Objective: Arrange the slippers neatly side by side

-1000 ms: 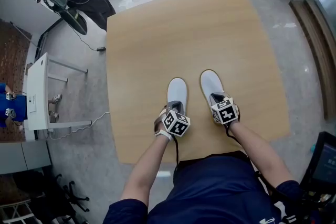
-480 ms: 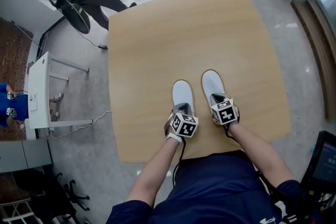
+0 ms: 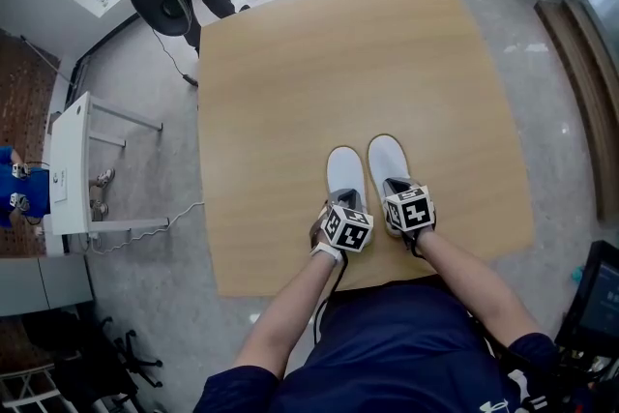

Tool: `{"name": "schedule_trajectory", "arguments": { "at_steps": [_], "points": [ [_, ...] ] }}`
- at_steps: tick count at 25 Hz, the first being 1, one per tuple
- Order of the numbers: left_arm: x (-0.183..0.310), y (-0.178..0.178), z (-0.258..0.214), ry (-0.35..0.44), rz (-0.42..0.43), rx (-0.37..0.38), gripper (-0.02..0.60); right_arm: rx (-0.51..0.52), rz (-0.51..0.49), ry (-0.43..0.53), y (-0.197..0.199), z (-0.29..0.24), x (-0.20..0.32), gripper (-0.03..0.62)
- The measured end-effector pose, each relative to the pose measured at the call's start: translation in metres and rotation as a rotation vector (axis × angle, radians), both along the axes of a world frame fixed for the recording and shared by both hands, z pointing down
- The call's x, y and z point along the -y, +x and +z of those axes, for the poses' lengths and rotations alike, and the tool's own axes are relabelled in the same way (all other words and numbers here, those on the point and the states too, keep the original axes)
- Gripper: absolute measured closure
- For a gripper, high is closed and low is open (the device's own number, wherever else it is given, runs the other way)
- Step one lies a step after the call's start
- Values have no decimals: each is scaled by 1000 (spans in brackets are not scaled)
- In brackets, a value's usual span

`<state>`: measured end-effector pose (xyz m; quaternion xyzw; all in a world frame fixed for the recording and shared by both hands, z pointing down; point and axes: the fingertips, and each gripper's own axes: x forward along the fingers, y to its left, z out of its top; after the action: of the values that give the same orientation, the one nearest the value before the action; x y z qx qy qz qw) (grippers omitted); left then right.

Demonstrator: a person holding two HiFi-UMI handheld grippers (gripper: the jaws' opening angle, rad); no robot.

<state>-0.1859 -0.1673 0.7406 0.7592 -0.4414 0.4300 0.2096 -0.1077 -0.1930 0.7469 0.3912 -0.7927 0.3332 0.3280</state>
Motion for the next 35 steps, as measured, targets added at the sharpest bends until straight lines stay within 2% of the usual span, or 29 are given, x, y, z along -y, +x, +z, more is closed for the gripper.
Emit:
{"name": "schedule_trajectory", "arguments": {
  "at_steps": [5,11,19,25,30,32,35],
  "points": [
    [-1,3,-1,1,11,0,578,3,24,-6,-1,0,-7,588],
    [-4,10,-1,9,41,12,578,79,138,-67,2,-2,-9,588],
    [-5,13,-2,10,57,12,578,105,184,-92,-1,-4,-16,588],
    [-4,16,-2,13,58,8,578,97,172,-89,1,-3,-15,588],
    [-1,17,0,1,31,-6,577,73,102,-101,2,2,-13,588],
    [0,18,-7,10,15,-23,577,111,125,-131,2,1,-13,588],
    [-3,22,-38,53,8,-101,577,250,182,-146,0,-29,-9,588]
  ]
}}
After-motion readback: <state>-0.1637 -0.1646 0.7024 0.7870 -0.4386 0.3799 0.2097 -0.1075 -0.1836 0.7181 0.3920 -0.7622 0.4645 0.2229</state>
